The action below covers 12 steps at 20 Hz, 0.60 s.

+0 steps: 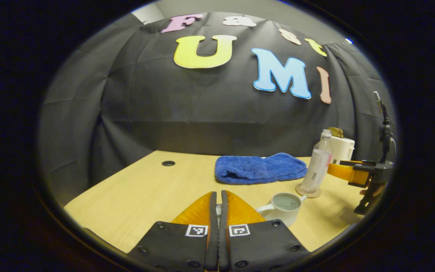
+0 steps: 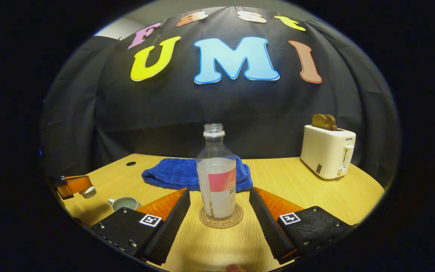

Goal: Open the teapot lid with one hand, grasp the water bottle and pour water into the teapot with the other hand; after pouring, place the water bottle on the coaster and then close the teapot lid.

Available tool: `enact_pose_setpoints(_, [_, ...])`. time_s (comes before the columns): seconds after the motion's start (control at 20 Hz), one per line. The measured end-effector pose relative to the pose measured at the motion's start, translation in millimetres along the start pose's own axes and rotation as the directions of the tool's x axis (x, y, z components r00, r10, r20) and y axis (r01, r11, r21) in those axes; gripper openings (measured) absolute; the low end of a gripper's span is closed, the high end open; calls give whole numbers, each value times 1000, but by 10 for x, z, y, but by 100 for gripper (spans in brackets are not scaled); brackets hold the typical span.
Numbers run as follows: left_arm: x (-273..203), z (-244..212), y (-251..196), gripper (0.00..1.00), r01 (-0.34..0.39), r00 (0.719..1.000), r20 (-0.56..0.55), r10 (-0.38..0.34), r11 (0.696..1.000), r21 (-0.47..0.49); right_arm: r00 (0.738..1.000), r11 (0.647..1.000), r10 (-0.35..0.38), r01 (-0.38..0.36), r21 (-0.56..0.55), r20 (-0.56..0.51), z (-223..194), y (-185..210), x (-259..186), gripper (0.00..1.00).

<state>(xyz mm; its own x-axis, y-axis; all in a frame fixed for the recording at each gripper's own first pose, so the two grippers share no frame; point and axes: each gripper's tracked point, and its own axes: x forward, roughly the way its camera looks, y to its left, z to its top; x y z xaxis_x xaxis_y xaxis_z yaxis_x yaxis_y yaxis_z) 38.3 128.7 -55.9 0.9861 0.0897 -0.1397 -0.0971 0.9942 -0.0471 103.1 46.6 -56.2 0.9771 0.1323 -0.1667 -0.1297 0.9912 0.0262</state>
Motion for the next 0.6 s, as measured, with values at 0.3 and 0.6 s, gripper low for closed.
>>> enact_pose_setpoints(0.3, [85, 286, -484, 7, 64, 997, 50, -65, 997, 38, 997, 1000, -3, 5, -14, 79, 94, 48, -486, 97])
enact_pose_setpoints(0.6, [261, 204, -925, 6, 119, 992, 36, -122, 990, 77, 992, 995, -15, 27, -93, 125, 81, 56, -742, 97])
